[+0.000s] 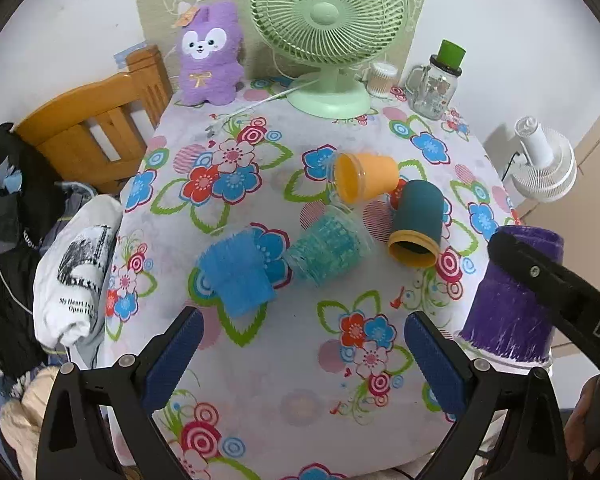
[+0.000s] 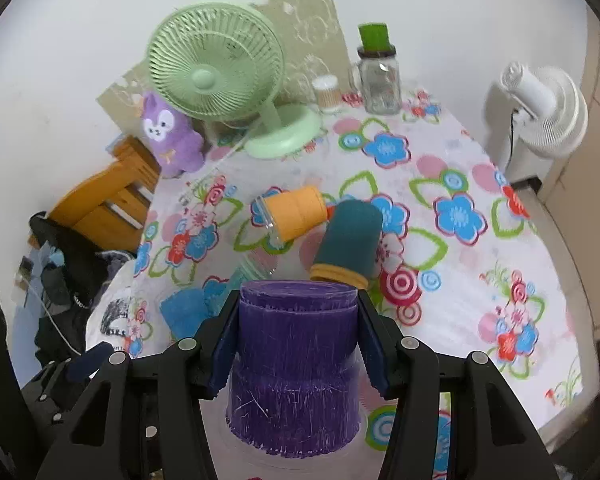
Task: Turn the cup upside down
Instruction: 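Lift the purple cup with the right gripper and rotate it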
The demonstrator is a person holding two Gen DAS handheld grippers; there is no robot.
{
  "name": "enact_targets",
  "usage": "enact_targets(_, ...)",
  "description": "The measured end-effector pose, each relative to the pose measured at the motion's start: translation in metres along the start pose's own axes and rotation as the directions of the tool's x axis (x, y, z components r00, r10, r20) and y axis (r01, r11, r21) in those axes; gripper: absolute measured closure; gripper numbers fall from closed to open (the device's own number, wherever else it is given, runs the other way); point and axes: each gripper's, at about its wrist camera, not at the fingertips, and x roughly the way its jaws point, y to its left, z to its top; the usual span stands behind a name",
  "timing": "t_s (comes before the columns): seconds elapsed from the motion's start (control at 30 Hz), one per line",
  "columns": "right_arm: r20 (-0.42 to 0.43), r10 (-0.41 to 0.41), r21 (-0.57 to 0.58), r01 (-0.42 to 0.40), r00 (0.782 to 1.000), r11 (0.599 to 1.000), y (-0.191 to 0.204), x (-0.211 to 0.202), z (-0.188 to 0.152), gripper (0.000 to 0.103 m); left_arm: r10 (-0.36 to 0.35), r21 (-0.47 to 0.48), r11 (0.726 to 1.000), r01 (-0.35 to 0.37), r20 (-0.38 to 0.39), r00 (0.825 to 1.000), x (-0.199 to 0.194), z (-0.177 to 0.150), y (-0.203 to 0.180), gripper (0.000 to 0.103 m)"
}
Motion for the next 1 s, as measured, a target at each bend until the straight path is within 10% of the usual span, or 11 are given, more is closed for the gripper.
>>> enact_targets(0.57, 0.227, 0.055, -0.224, -0.003, 0.972, 0.974, -0.011, 0.012, -0.039, 0.047, -0.001, -0.033, 0.999, 0.003, 0.062, 0.998, 0.012, -0.032, 0.002, 0.001)
enact_targets(1.0, 0.437, 0.039, -0.234, 0.072, 0.899, 0.97, -0.02, 0.074, -0.075, 0.047, -0.005, -0.028, 1.0, 0.006, 0.027, 1.0, 0.089, -0.053, 0.016, 0.001)
